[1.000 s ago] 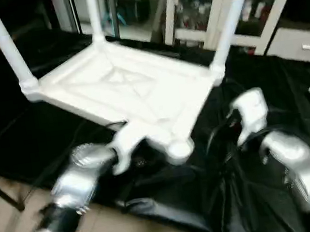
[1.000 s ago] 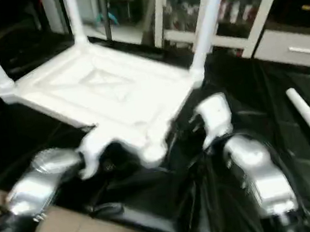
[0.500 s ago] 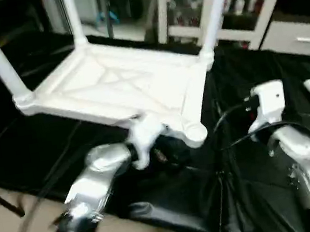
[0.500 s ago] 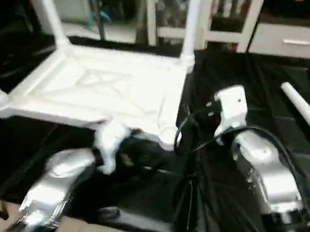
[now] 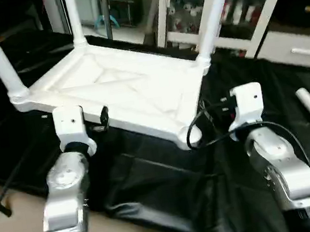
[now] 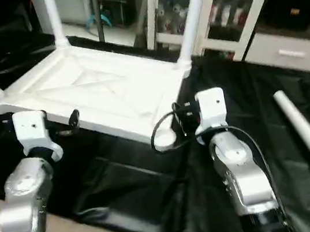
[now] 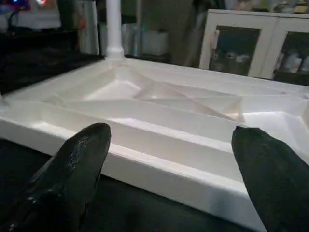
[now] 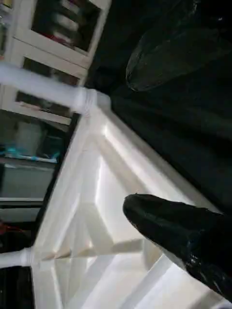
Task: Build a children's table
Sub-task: Rotate table base
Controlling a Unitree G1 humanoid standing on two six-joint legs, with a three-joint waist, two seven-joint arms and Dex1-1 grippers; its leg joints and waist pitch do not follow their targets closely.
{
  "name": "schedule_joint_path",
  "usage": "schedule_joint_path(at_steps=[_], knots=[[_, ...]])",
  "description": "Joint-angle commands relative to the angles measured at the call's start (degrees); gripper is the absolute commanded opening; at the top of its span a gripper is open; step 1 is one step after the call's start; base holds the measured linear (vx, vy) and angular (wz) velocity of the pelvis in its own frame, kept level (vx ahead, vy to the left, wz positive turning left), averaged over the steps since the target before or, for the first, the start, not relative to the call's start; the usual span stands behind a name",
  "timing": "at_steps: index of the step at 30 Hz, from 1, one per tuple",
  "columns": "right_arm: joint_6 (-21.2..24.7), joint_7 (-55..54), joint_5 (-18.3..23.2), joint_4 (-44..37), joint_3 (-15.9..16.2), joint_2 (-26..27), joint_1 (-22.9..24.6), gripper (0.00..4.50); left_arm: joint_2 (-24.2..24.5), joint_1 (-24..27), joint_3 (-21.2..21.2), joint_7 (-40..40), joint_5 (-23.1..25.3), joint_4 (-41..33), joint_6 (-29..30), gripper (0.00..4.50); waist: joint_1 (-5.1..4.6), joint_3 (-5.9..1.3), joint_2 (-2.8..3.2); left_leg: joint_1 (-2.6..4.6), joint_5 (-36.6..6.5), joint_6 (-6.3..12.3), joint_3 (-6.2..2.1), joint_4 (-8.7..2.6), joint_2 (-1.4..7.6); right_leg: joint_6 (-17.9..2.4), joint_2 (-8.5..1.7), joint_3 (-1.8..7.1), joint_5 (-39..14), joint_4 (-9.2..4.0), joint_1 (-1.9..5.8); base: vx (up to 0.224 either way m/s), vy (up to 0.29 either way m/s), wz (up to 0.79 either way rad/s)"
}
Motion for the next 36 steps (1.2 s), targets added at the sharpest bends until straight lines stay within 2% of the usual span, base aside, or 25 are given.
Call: schedule_joint_path(at_steps=[1, 2, 3, 4, 5, 6, 7, 10, 11, 12, 15, 16, 17, 18, 19, 20, 21, 22, 23, 24, 25, 27, 28, 31, 36], knots=[[1.37, -0.55, 0.42, 1.01, -0.87, 0.25, 0.69, 3.76, -1.23, -1.38, -3.04, 1.48, 1.38, 0.95, 0.21, 4.46, 1.33, -3.64, -0.64, -2.80, -11.54, 6.63, 0.84, 7.29, -8.82, -20.13, -6.57, 4.73, -7.92, -10.44, 5.51, -0.007, -0.119, -0.03], [2.65, -0.50, 1.44, 0.44, -1.54, 0.71, 0.79, 3.76, -1.67, -1.53, -3.46, 1.62, 1.38, 0.98, 0.09, 4.46, 1.18, -3.76, -0.82, -3.17, -11.46, 6.06, 0.07, 6.71, -8.55, -18.78, -7.20, 4.84, -7.86, -10.23, 6.27, -0.015, -0.123, -0.06], [3.65, -0.82, 1.42, -0.15, -2.14, 0.97, 0.97, 3.76, -2.47, -1.80, -4.15, 2.42, 1.12, 1.41, -0.11, 4.46, 0.61, -4.34, 1.75, -0.98, -11.01, 4.70, -0.09, 4.65, -9.04, -12.35, -3.41, 7.21, -9.86, -12.16, 5.05, -0.030, -0.112, -0.16], [3.82, -1.01, 1.16, -0.15, -2.16, 0.92, 1.02, 3.76, -2.53, -1.84, -4.33, 2.47, 1.08, 1.57, -0.22, 4.46, 0.52, -4.85, 5.03, 3.26, 1.57, 3.28, -4.25, -3.81, -0.09, -0.13, 1.00, 2.66, -6.27, -8.90, 2.59, -0.030, -0.112, -0.16], [3.92, -1.12, 1.02, -0.16, -2.17, 0.89, 1.05, 3.76, -2.57, -1.86, -4.42, 2.49, 1.06, 1.65, -0.28, 4.46, -1.37, -5.16, 5.36, 4.12, 18.06, 4.26, -11.50, -7.79, 11.75, 6.73, -0.16, 0.19, -10.30, 0.92, -1.03, -0.042, -0.158, -0.49], [3.97, -1.41, 0.87, -0.10, -2.23, 0.86, 1.09, 3.76, -2.47, -1.87, -4.74, 2.72, 1.33, 1.89, -0.60, 4.46, 0.85, -6.46, 4.69, 8.86, 41.05, 2.07, -10.29, -4.00, 15.75, 9.52, -3.48, 1.34, -13.73, 8.42, -8.87, -0.013, -0.194, -0.60], [4.08, -1.55, 1.02, -0.25, -2.46, 0.80, 1.16, 3.76, -2.57, -1.86, -4.66, 3.22, 1.44, 2.10, -0.68, 4.46, 0.46, -5.70, 5.89, 7.52, 59.88, 2.36, -5.04, -1.59, 9.13, 5.10, -3.60, 2.05, -4.79, 8.79, -9.95, -0.013, -0.194, -0.60], [4.18, -1.47, 1.40, -0.51, -2.91, 0.53, 1.05, 3.76, -2.98, -2.01, -4.39, 3.81, 1.90, 2.39, -0.77, 4.46, 0.52, -5.65, 3.74, 5.46, 51.84, 11.95, 1.59, -2.52, 4.19, -4.10, -2.44, 1.02, 12.75, 3.92, -7.43, -0.055, -0.205, -0.61], [3.82, -1.69, 0.95, 0.00, -3.16, 0.11, 0.40, 3.76, -3.03, -2.76, -4.16, 4.16, 2.54, 3.13, -1.38, 4.46, -0.12, -5.55, 0.35, 2.44, 23.75, 16.74, 6.11, -2.42, -1.60, -9.99, -1.58, 1.84, 19.35, -0.89, -3.90, -0.051, -0.282, -0.61], [3.71, -2.17, 0.32, 0.91, -3.57, -0.06, -0.43, 3.76, -2.54, -3.43, -4.33, 4.64, 2.70, 4.01, -1.67, 4.46, 0.75, -7.14, -3.61, -1.45, -16.64, 11.92, 4.43, 10.44, -12.44, -21.98, -3.54, 8.05, 20.07, -6.39, 1.91, -0.054, -0.279, -0.69], [3.17, -2.29, 0.70, 1.06, -4.57, 0.14, -1.04, 3.76, -2.27, -3.71, -4.56, 5.03, 2.76, 4.45, -1.70, 4.46, 0.81, -4.90, -2.23, -2.29, -19.87, 1.81, 0.19, 13.67, -12.90, -19.74, -6.39, 9.14, 4.90, -8.93, 1.02, -0.084, -0.266, -0.71], [3.71, -1.89, 0.65, 0.50, -4.69, -0.33, -1.25, 3.76, -2.31, -3.84, -4.71, 4.73, 2.38, 4.37, -1.35, 4.46, -0.74, -4.07, 2.94, -1.63, -13.64, 1.84, -3.64, 9.20, -7.44, -7.09, -12.89, 3.96, -22.74, -14.10, 2.15, -0.114, -0.242, -0.67], [4.41, -1.45, 0.55, 0.43, -4.52, -0.91, -1.36, 3.76, -2.38, -3.71, -4.71, 3.88, 1.53, 3.82, -0.46, 4.46, -2.52, -3.42, 4.61, -0.52, -11.66, 4.41, -4.13, 5.01, -5.34, 1.03, -10.14, 0.22, -30.50, -15.74, 1.79, -0.130, -0.163, -0.54], [4.55, -1.37, 0.54, 0.43, -4.48, -1.04, -1.39, 3.76, -2.39, -3.68, -4.71, 3.69, 1.35, 3.69, -0.27, 4.46, -5.93, -2.96, 6.34, -3.06, -7.94, 12.73, -15.97, -9.34, 8.77, 15.08, -4.29, -3.27, -25.17, 3.56, 2.63, -0.119, -0.161, -0.49], [4.87, -1.17, 0.51, 0.43, -4.40, -1.31, -1.45, 3.76, -2.42, -3.61, -4.69, 3.27, 0.93, 3.42, 0.17, 4.46, -4.83, -2.59, 4.89, 0.26, -13.34, 14.86, -12.06, -6.08, 4.88, 11.02, -3.31, -0.14, -18.70, 9.05, -5.11, -0.119, -0.161, -0.49], [5.25, -0.58, 0.77, 0.68, -4.36, -2.00, -1.68, 3.76, -2.17, -3.75, -4.47, 3.78, 1.62, 3.78, 1.00, 4.46, -5.25, -3.02, 5.14, 1.77, -11.41, 17.06, -9.82, -4.74, 2.14, 7.36, -3.06, 0.38, -12.30, 9.10, -6.23, -0.064, -0.220, -0.02], [5.25, -0.58, 0.77, 0.68, -4.36, -2.00, -1.68, 3.76, -2.17, -3.75, -4.47, 3.78, 1.62, 3.78, 1.00, 4.46, -7.11, -3.41, 3.73, 2.37, -8.63, 21.92, -9.50, -3.62, 0.39, 5.69, -4.21, 2.40, -8.26, 6.96, -4.06, -0.079, -0.258, 0.10], [5.46, -0.26, 1.11, 1.09, -4.66, -2.72, -2.25, 3.76, -1.92, -3.89, -4.46, 4.17, 2.51, 4.11, 1.01, 4.46, -5.99, -5.05, 1.03, -0.89, 1.96, 17.13, -6.67, 0.77, -7.94, 10.22, -8.23, 7.61, 0.39, -2.08, 3.00, -0.079, -0.258, 0.10], [5.68, 0.01, 1.19, 1.58, -4.98, -3.22, -2.93, 3.76, -1.75, -3.93, -4.41, 4.09, 2.46, 3.98, 1.18, 4.46, -5.13, -6.55, -0.02, -3.24, 4.93, 14.35, -6.25, 2.48, -9.26, 12.86, -10.18, 9.29, 5.69, -3.24, 6.84, -0.177, -0.283, -0.41], [6.09, 0.25, 1.19, 2.34, -5.35, -3.71, -3.73, 3.76, -1.52, -3.82, -4.50, 3.89, 2.40, 3.74, 1.22, 4.46, -2.57, -5.23, -1.11, -5.29, -1.38, 7.50, -6.08, 5.73, -8.82, 24.19, -15.23, 9.92, -4.38, -7.07, 6.35, -0.161, -0.266, -0.32], [6.52, 0.39, 1.09, 2.99, -5.74, -4.05, -4.38, 3.76, -1.07, -3.60, -4.98, 3.67, 2.57, 3.41, 0.76, 4.46, -1.34, -4.94, -1.19, -4.16, -2.51, 3.39, -5.62, 5.48, -9.20, 23.79, -13.73, 11.12, -11.72, -8.19, 5.52, -0.161, -0.266, -0.32], [6.85, 0.37, 0.98, 3.55, -6.08, -4.22, -4.92, 3.76, -0.68, -3.35, -5.40, 3.27, 2.62, 3.14, 0.59, 4.46, -0.54, -4.11, -0.06, -4.18, -1.45, 2.33, -6.20, 4.54, -8.78, 19.00, -14.42, 11.29, -13.65, -8.45, 6.03, -0.079, -0.158, -0.06], [7.30, 1.18, 1.31, 3.80, -6.37, -4.89, -5.60, 3.76, -0.24, -2.62, -6.17, 2.75, 2.94, 2.11, 0.83, 4.46, 0.07, -3.46, 1.10, -3.06, 3.80, 1.01, -6.21, -0.22, -7.01, 6.76, -12.12, 8.61, -15.32, -7.84, 6.03, -0.077, -0.118, -0.07], [7.69, 3.96, 2.13, 3.41, -5.96, -6.53, -6.34, 3.76, 0.20, -0.22, -6.57, 2.95, 3.64, -0.38, -1.54, 4.46, -1.06, -2.99, 2.47, 0.75, -7.14, 2.71, -5.52, -6.14, -3.69, -1.34, -5.47, 5.02, -15.05, -6.09, 4.27, -0.076, -0.016, 0.01], [8.49, 5.56, 2.59, 2.95, -4.35, -6.19, -5.81, 3.76, 1.72, 1.74, -6.60, 0.02, 2.10, -2.20, -1.00, 4.46, -0.84, -2.00, 2.40, 1.86, -22.43, -3.17, -2.90, -7.97, -3.32, -0.48, -5.95, 5.76, -21.98, -8.77, 3.51, -0.052, -0.015, 0.16]])
